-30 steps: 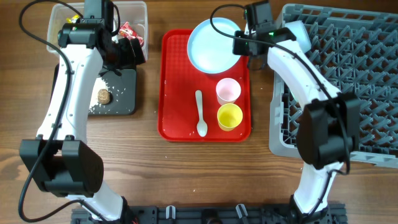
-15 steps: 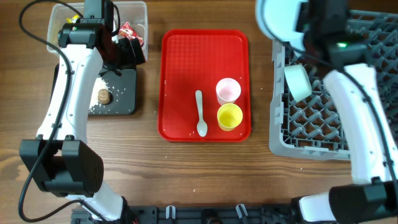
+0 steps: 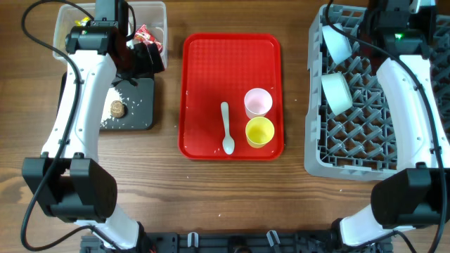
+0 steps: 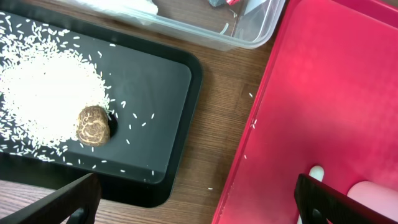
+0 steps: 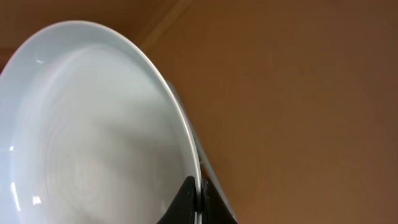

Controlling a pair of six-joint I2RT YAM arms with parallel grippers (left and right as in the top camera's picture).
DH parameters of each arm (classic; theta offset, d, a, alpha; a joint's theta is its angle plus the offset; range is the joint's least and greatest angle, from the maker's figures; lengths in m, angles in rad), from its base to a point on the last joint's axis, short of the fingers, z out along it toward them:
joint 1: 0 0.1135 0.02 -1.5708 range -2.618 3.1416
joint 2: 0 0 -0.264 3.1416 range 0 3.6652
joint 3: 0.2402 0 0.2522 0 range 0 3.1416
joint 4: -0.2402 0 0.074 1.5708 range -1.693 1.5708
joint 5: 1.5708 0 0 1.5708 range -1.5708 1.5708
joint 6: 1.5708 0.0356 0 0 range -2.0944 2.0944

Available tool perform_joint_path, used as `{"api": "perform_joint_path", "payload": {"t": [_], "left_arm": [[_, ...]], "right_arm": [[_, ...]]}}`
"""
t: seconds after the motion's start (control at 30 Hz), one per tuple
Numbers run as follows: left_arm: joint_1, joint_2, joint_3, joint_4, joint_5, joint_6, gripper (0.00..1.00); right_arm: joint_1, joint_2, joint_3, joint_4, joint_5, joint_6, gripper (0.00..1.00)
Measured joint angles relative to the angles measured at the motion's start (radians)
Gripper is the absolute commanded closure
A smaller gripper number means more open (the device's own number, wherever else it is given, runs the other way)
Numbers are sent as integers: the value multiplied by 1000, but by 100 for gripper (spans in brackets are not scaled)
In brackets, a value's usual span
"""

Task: Sort waste into correct bins and load items into the dishwasher rack
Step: 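Carry the plate to the dish rack and stand it upright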

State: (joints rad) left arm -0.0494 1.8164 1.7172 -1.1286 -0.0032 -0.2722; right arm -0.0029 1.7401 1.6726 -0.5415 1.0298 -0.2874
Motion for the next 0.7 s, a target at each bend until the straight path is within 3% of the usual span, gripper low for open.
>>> {"api": "perform_joint_path", "payload": {"t": [0.3, 0.7], "left_arm": [[0, 0, 0, -1, 0, 0, 0], [0, 0, 0, 0, 0, 0, 0]], "right_arm": [[0, 77, 0, 98, 3, -116, 96], [-6, 260, 0, 211, -39, -156, 96]]}}
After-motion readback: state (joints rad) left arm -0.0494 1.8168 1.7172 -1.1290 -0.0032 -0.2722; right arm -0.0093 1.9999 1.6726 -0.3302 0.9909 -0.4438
